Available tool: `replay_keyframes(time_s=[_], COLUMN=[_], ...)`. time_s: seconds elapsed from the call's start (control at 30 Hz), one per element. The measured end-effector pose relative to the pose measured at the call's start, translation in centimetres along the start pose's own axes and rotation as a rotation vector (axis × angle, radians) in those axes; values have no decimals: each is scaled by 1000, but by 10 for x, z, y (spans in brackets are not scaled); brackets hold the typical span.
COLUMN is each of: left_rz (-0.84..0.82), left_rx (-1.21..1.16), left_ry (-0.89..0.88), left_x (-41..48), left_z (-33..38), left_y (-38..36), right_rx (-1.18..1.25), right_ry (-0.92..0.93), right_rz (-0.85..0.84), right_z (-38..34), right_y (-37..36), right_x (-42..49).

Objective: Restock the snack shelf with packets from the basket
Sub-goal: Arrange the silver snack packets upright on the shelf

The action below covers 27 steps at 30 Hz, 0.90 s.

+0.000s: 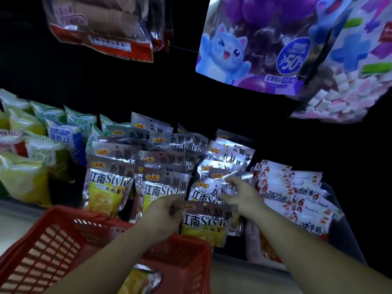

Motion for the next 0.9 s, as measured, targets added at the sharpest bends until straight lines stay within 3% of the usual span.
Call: replay_keyframes(time_s=[0.17, 0.3, 0.43, 0.53, 0.63, 0.73, 0.9], left_rz=[-49, -48, -3, -23, -68, -103, -115], left_rx=[-297, -330, -327, -247, -89, -30, 277], left_ry=[-11, -5, 16, -31, -102, -129, -43], left_x=[-1, -1, 4, 4, 7, 11, 3], left_z=[15, 18, 11, 10, 19, 22, 7], left_y=[-3, -5, -4, -1, 0, -7, -27], right_rx=[-85, -232, -357, -333, -65, 50, 68], right_ry=[-106, -113, -50, -4, 46, 94, 130], right_rz=[-64, 81, 77, 80, -63, -81, -136], right_z=[24, 24, 16, 9, -8, -34, -50], right_y=[-17, -4, -7, -5, 3, 29, 45], right_x=[32, 35, 40, 41, 37, 20, -1])
Point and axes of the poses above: each hand's wrist, its own x-axis towards the middle knuckle, its own y-axis out of the back of the hand, z = x × y, the point moved 7 cm from there along x, towards the middle knuckle
